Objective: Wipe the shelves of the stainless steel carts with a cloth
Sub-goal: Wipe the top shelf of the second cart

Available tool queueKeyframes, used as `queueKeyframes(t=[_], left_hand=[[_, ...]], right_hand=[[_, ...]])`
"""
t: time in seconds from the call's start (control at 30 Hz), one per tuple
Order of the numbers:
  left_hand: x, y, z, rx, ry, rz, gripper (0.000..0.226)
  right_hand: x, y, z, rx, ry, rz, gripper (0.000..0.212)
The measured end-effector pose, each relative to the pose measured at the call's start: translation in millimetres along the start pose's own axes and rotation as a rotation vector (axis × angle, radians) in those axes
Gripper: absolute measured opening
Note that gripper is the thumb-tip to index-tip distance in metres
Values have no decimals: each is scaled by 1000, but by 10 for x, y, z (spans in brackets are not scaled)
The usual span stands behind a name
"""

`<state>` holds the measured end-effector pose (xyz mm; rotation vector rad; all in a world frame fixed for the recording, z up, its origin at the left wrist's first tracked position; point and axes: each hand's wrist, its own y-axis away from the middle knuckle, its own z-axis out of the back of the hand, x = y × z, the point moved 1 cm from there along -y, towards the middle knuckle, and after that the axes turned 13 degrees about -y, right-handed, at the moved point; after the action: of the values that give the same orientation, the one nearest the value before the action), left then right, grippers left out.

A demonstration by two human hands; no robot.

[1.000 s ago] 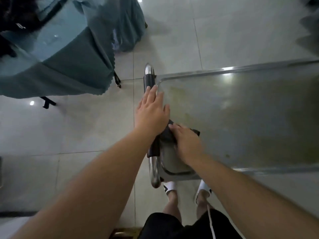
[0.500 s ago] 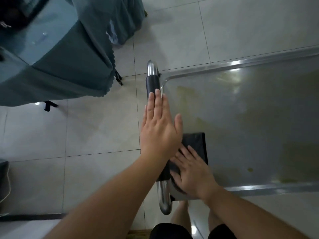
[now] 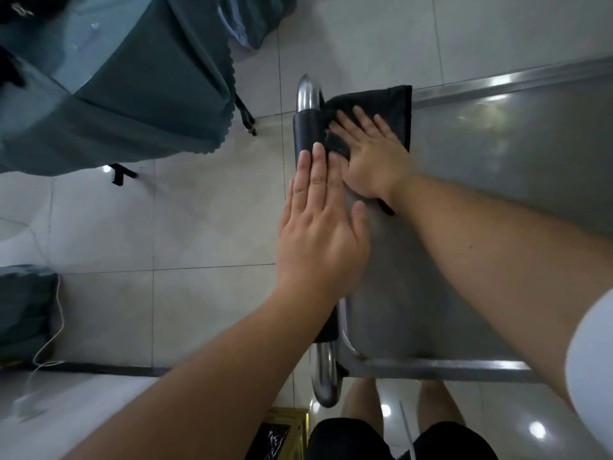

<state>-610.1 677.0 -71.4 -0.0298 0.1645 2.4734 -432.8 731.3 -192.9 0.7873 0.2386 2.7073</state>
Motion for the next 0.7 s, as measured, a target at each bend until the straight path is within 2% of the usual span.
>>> queueKeyframes(t=[0.2, 0.33, 0.5, 0.7], left_hand=[[-10, 17, 21, -8, 71, 46, 66], [-23, 19, 49, -14, 27, 46, 69], [-16, 11, 73, 52, -74, 23, 73], [-78, -53, 152, 23, -139, 29, 75]], right_hand=[[84, 737, -139, 74, -60, 26, 69], [90, 1776, -416, 123, -49, 94, 67], [-82, 2871, -643, 148, -71, 173, 66], [-305, 3411, -704, 127, -56, 148, 59]])
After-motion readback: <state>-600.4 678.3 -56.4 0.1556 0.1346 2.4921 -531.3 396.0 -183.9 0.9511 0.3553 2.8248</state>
